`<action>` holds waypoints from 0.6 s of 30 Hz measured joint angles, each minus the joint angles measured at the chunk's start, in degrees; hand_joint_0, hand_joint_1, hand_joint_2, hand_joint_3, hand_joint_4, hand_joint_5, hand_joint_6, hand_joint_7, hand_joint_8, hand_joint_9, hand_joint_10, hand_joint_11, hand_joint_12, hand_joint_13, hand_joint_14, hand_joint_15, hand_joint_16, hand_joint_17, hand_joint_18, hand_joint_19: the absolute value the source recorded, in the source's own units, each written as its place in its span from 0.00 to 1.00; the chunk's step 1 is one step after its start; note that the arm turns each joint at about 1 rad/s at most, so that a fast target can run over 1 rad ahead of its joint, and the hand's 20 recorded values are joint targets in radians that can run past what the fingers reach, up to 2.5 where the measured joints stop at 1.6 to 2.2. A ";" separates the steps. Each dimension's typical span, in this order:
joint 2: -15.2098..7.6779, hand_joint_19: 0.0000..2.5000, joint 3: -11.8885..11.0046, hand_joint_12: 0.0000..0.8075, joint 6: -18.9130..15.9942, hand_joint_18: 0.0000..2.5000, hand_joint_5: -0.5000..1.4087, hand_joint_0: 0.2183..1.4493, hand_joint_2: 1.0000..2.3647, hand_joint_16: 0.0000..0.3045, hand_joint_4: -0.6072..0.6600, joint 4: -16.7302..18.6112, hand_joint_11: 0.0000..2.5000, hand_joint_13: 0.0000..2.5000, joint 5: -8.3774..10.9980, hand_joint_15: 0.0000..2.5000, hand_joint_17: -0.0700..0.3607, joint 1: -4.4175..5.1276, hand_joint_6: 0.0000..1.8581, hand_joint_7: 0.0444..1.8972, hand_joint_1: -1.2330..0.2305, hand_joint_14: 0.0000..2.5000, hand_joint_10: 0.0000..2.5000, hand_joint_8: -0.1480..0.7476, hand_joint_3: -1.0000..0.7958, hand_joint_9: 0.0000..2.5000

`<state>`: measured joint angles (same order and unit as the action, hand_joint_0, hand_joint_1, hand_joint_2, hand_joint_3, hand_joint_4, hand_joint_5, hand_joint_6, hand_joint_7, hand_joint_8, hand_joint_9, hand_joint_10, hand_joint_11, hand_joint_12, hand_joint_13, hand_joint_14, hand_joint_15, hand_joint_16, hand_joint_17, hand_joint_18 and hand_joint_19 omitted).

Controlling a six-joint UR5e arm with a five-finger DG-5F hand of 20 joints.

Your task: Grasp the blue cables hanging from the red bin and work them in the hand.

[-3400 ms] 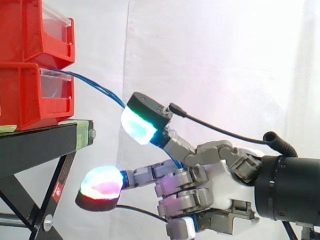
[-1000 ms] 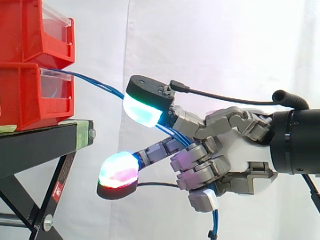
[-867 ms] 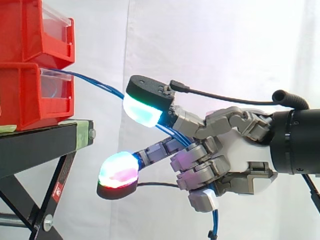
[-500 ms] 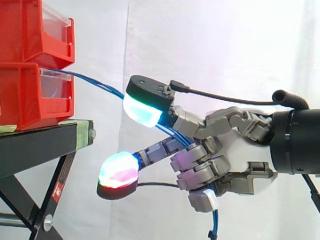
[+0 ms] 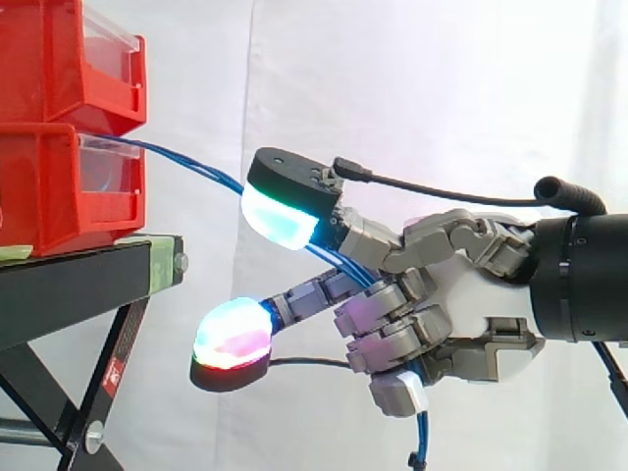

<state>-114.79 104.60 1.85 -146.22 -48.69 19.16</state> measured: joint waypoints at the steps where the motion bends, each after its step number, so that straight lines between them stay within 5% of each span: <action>1: 0.00 0.31 0.00 0.93 0.00 1.00 0.49 0.47 0.00 0.72 0.76 0.00 1.00 0.86 0.00 0.85 0.55 0.00 0.01 0.59 0.45 1.00 1.00 0.76 0.03 0.78; 18: 0.00 0.31 0.00 0.93 0.00 0.99 0.49 0.47 0.00 0.72 0.76 -0.01 1.00 0.85 0.02 0.85 0.54 0.00 0.01 0.59 0.45 1.00 1.00 0.75 0.02 0.78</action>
<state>-114.79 104.60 1.84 -146.22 -48.67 19.16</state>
